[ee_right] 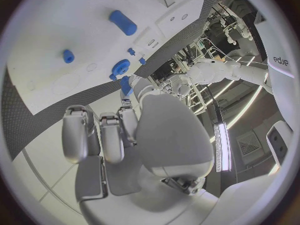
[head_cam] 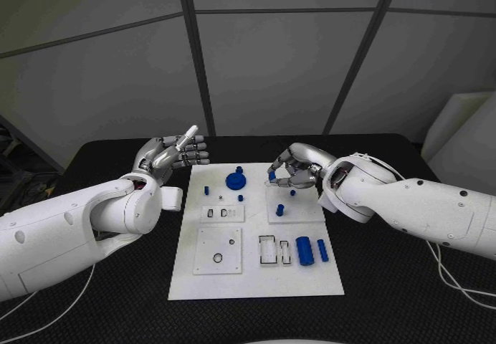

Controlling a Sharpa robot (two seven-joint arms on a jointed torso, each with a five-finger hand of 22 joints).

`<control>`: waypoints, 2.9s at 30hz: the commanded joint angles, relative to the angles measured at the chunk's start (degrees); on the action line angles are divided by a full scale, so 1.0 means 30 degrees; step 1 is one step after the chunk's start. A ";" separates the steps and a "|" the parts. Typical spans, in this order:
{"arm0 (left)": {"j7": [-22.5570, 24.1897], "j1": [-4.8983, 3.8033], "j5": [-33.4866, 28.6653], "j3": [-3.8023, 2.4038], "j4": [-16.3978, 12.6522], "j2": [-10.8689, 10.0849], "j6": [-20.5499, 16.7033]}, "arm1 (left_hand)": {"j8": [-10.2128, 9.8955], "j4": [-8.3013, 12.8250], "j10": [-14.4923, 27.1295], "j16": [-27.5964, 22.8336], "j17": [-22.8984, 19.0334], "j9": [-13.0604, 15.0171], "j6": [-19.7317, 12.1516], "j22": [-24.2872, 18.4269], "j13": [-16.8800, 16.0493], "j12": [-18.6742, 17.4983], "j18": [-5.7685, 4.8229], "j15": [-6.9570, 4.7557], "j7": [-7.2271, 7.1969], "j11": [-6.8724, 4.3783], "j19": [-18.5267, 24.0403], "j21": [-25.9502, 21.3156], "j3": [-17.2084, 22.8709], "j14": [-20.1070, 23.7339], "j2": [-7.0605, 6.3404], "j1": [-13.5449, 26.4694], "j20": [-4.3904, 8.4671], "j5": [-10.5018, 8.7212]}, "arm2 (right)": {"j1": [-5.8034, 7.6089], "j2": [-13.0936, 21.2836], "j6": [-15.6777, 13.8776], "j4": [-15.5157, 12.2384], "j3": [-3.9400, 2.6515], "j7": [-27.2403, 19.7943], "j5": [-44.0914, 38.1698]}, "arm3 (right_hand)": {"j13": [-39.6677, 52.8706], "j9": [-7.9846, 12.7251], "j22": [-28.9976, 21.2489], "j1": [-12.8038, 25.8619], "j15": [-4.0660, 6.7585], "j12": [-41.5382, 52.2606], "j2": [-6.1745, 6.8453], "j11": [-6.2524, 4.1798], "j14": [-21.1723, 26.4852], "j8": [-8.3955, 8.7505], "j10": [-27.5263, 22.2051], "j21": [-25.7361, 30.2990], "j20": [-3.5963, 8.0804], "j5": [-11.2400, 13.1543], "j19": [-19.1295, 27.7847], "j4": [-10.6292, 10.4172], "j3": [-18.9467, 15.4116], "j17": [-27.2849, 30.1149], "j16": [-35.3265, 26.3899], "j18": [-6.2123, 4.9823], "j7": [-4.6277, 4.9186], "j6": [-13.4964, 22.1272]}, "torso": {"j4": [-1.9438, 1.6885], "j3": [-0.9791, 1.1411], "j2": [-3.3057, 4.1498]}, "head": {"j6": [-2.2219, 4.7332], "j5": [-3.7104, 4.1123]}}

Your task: Assemble the parts on the task board

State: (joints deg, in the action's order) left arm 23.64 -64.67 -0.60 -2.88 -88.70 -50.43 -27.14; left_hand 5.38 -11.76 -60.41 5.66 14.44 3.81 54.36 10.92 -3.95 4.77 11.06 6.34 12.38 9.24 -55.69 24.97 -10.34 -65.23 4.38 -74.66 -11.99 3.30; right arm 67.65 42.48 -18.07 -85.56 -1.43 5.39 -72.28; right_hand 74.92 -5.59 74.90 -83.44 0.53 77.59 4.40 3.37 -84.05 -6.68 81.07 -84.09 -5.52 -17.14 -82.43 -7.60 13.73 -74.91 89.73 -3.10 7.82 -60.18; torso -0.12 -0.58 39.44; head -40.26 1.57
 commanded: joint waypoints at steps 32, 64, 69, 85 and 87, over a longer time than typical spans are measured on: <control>-0.0091 -0.0045 0.0278 -0.0008 0.0123 0.0368 0.0437 | -0.0072 0.0202 -0.0074 -0.0104 0.0060 0.0003 0.0064 -0.0029 -0.0014 -0.0106 -0.0217 0.0059 0.0097 0.0102 0.0018 -0.0115 -0.0014 -0.0058 0.0001 -0.0268 -0.0129 0.0016 | -0.0979 -0.4263 0.0218 0.0611 0.0974 0.3275 -0.4161 | 0.0989 0.0003 0.1459 0.0343 0.0151 -0.0109 0.0059 -0.0145 -0.1985 -0.0035 -0.0096 -0.0139 0.0052 -0.0333 -0.0165 0.0032 0.0147 -0.5031 0.0090 0.0234 -0.0012 -0.0118 | -0.0004 -0.0026 -0.0026 | -0.0385 -0.0592; -0.0147 -0.0050 0.0307 -0.0010 0.0058 0.0345 0.0506 | -0.0072 0.0202 -0.0074 -0.0104 0.0060 0.0003 0.0064 -0.0029 -0.0014 -0.0106 -0.0217 0.0059 0.0097 0.0102 0.0018 -0.0115 -0.0014 -0.0058 0.0001 -0.0268 -0.0129 0.0016 | -0.1408 -0.5044 0.0636 0.1633 0.0999 0.3262 -0.4357 | 0.0979 0.0035 0.1460 0.0518 0.0133 -0.0129 0.0155 -0.0120 -0.1985 0.0033 -0.0106 -0.0137 0.0044 -0.0341 -0.0165 0.0009 0.0132 -0.5031 0.0090 0.0234 0.0025 -0.0006 | 0.0006 -0.0026 -0.0020 | -0.0551 -0.0702; -0.0155 -0.0054 0.0347 -0.0010 0.0045 0.0328 0.0510 | -0.0072 0.0202 -0.0074 -0.0104 0.0060 0.0003 0.0064 -0.0029 -0.0014 -0.0106 -0.0217 0.0059 0.0097 0.0102 0.0018 -0.0115 -0.0014 -0.0058 0.0001 -0.0268 -0.0129 0.0016 | -0.1416 -0.5063 0.0720 0.1718 0.1000 0.3260 -0.4357 | 0.0969 0.0045 0.1458 0.0559 0.0127 -0.0141 0.0173 -0.0107 -0.1985 0.0057 -0.0116 -0.0135 0.0040 -0.0339 -0.0163 0.0003 0.0132 -0.5031 0.0090 0.0234 0.0038 0.0034 | 0.0002 -0.0040 -0.0020 | -0.0571 -0.0650; -0.0160 -0.0059 0.0361 -0.0012 0.0061 0.0337 0.0516 | -0.0072 0.0202 -0.0074 -0.0104 0.0060 0.0003 0.0064 -0.0029 -0.0014 -0.0106 -0.0217 0.0059 0.0097 0.0102 0.0018 -0.0115 -0.0014 -0.0058 0.0001 -0.0268 -0.0129 0.0016 | -0.1438 -0.5219 0.1276 0.1893 0.1003 0.3289 -0.4304 | 0.0902 0.0096 0.1393 0.0796 0.0080 -0.0226 0.0306 -0.0050 -0.1985 0.0169 -0.0187 -0.0095 0.0007 -0.0275 -0.0115 -0.0041 0.0089 -0.5031 0.0090 0.0220 0.0106 0.0219 | 0.0019 -0.0026 -0.0032 | -0.0596 -0.0714; -0.0162 -0.0059 0.0361 -0.0012 0.0065 0.0337 0.0513 | -0.0072 0.0202 -0.0074 -0.0104 0.0060 0.0003 0.0064 -0.0029 -0.0014 -0.0106 -0.0217 0.0059 0.0097 0.0102 0.0018 -0.0115 -0.0014 -0.0058 0.0001 -0.0268 -0.0129 0.0016 | -0.1440 -0.5217 0.1367 0.1904 0.1004 0.3304 -0.4293 | 0.0888 0.0107 0.1399 0.0830 0.0070 -0.0244 0.0334 -0.0038 -0.1985 0.0194 -0.0204 -0.0097 -0.0001 -0.0256 -0.0118 -0.0043 0.0083 -0.5030 0.0089 0.0221 0.0121 0.0262 | 0.0021 -0.0020 -0.0023 | -0.0611 -0.0732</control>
State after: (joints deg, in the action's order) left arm 23.07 -64.74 -0.07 -2.87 -88.40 -49.43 -26.27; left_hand 5.38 -11.45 -60.41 5.67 14.53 3.81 54.36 10.92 -3.95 4.77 11.06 6.34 12.39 9.24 -55.69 24.97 -10.35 -65.23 4.38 -75.12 -11.99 3.30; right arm 63.43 26.82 -15.85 -80.00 1.46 15.10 -84.99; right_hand 74.92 -5.31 74.90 -81.55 0.52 77.09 5.24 3.16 -84.04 -6.26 80.86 -84.30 -5.32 -18.03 -82.62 -7.46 13.84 -74.93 89.72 -3.10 8.16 -59.70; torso -0.10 -0.66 39.35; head -42.07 -0.57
